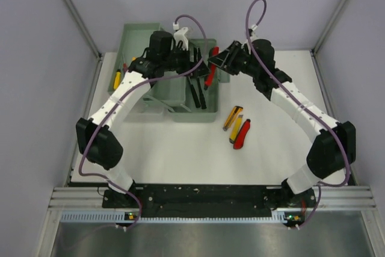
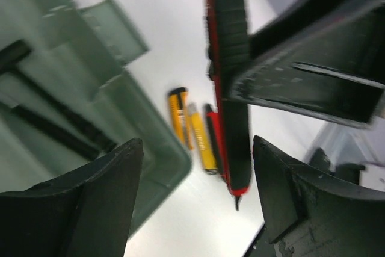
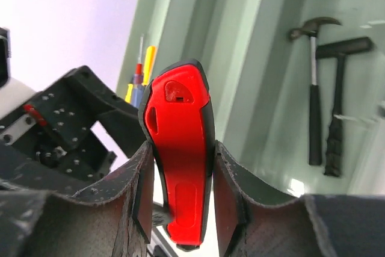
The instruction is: Pack the tool kit
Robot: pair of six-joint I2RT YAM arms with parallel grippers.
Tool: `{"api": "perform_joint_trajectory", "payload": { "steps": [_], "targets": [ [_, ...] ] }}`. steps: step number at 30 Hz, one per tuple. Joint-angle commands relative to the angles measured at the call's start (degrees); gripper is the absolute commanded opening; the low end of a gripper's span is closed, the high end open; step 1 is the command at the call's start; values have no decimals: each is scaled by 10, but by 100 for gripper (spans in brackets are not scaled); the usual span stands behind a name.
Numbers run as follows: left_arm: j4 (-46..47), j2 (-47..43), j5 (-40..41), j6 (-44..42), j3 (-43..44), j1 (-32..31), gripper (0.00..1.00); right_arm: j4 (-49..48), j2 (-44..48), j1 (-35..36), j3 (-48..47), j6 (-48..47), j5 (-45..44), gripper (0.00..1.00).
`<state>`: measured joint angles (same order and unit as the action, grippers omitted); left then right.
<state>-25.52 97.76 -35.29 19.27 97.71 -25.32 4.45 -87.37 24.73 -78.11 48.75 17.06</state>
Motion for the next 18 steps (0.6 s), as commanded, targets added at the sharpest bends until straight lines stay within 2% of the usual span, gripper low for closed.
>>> {"api": "perform_joint_trajectory", "payload": {
  "steps": [1, 6, 7, 13, 18],
  "targets": [
    [-38, -48, 239, -21, 2, 11, 77, -108, -64, 31, -64, 42, 22, 1],
    [-31, -136, 422, -31, -51, 27, 77, -116, -161, 74, -143, 40, 14, 1],
    [-31, -150, 437, -34, -59, 33, 78, -113, -177, 85, -159, 38, 9, 1],
    [-62, -194, 429, -51, -64, 73, 79, -64, -281, 138, -277, -24, -38, 0],
    [-76, -219, 430, -36, -85, 82, 80, 20, -343, 168, -346, -73, -123, 1]
  ]
}}
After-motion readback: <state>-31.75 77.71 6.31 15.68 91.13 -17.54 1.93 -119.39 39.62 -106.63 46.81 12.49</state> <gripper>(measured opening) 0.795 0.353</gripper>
